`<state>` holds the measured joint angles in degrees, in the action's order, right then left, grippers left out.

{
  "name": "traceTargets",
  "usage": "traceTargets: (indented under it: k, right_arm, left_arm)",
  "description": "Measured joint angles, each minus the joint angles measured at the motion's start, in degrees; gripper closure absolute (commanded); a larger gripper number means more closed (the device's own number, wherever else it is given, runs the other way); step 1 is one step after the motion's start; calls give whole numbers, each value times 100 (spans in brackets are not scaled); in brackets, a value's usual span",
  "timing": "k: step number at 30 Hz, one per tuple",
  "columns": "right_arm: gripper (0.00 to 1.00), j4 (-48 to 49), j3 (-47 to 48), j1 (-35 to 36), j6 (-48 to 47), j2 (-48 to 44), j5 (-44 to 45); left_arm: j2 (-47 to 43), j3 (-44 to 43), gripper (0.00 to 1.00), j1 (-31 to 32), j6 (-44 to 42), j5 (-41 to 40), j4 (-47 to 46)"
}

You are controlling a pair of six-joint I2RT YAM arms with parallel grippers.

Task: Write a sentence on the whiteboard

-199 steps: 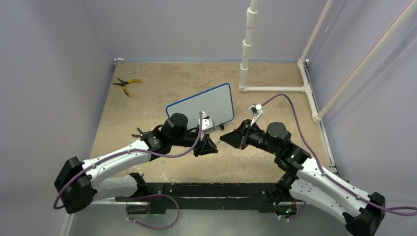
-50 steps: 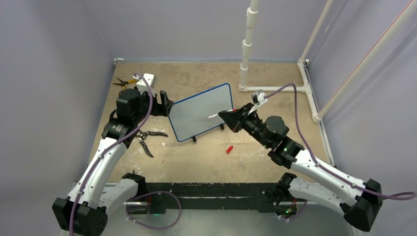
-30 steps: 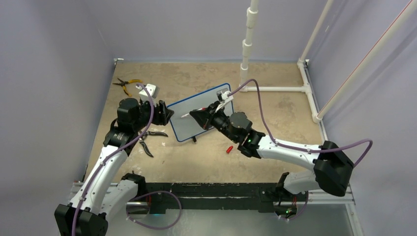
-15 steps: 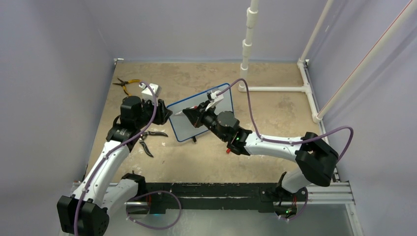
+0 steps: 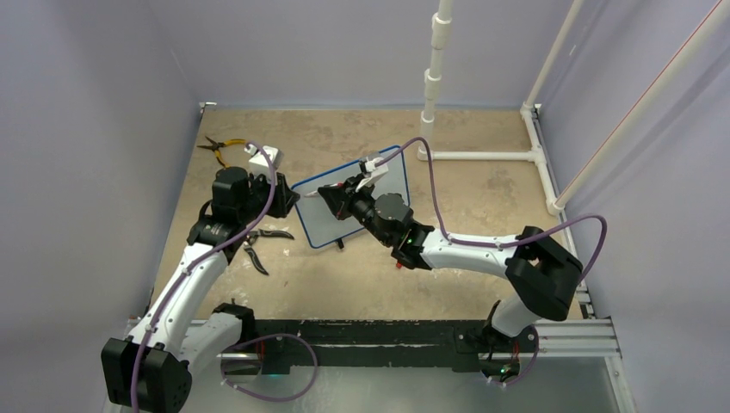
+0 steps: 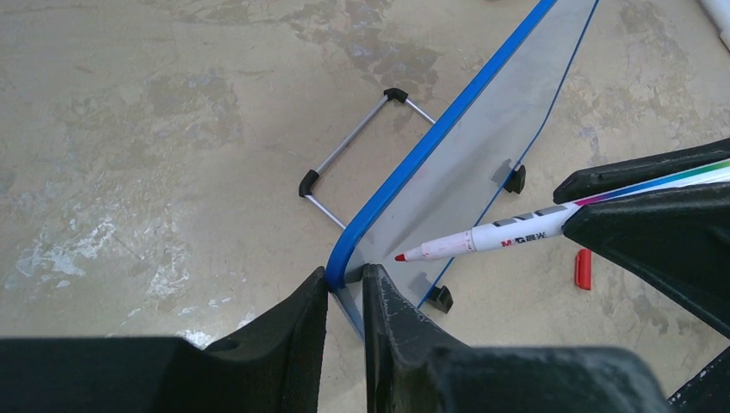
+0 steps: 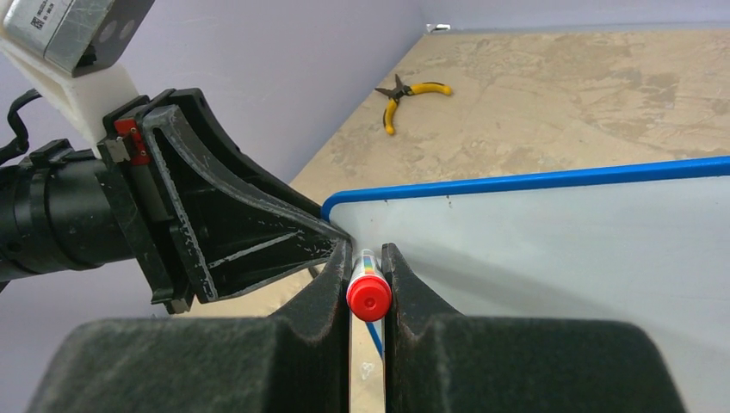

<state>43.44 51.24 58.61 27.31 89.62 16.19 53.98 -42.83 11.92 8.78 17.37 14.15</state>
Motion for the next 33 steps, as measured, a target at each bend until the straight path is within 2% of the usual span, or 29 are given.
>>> traceTargets:
  k: [10, 33]
  right_arm:
    - [100, 131, 50, 0, -22, 103, 136]
    - [100, 186, -31, 63, 109, 59, 903]
  left_arm:
    - [15, 0, 100, -28, 9, 66, -13]
    - [42, 0, 100, -35, 0, 61, -37]
